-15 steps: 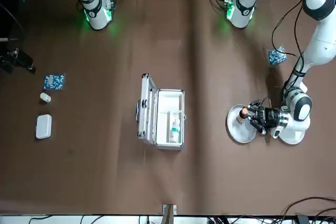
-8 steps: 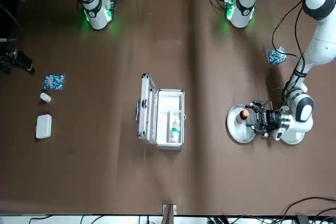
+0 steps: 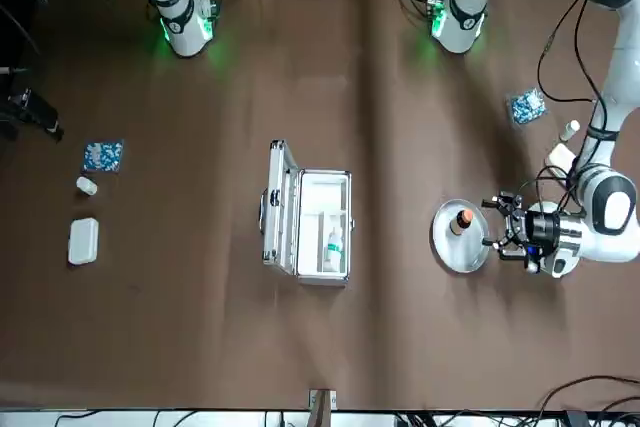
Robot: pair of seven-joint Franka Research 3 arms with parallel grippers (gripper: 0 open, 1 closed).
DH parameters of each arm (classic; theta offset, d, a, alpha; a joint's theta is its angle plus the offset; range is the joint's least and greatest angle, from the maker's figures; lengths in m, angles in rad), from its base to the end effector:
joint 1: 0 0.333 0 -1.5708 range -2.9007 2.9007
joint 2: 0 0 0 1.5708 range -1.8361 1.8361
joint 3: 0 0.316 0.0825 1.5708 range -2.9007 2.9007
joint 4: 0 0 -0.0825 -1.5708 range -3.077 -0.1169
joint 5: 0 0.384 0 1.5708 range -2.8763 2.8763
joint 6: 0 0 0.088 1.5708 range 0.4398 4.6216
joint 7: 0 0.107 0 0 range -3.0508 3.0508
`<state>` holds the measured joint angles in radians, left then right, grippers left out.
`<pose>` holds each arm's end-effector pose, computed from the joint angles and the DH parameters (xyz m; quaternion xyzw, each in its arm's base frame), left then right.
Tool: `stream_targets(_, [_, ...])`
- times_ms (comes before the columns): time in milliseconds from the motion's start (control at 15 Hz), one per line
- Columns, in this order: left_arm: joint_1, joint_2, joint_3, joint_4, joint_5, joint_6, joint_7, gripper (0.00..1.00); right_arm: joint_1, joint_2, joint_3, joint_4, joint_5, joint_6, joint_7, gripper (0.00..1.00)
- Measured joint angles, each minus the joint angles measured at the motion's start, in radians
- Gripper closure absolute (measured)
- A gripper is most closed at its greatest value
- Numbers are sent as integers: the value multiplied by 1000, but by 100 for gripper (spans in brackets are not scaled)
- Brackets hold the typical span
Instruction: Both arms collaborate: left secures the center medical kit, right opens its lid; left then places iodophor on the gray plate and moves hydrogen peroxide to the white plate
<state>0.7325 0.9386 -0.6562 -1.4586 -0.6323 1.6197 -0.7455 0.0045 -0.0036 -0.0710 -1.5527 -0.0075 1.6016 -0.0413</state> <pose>0.6582 0.0706 0.2252 0.6717 0.4276 -0.4317 0.4238 0.5557 -0.0379 0.6379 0.9996 -0.0126 0.0260 0.0050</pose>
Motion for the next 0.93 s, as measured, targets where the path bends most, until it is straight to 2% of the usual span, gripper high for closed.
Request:
stream_targets(200, [-85,-76,-4,1,53,5,-15,0,0,-2,0,0,0,0,0,1])
stream_targets(467, [-244,-184,-4,5,99,69,-33,0,0,-2,1,0,0,5,0,1])
stream_targets(533, [-329,-239,-3,7,165,84,-45,0,1,-2,2,0,0,14,0,1])
stream_targets(600, [-372,-264,-2,6,209,86,-46,0,1,-2,2,0,0,15,0,1])
stream_targets(933, [-609,-336,-3,7,439,92,-66,0,7,-2,7,-1,0,34,1,1])
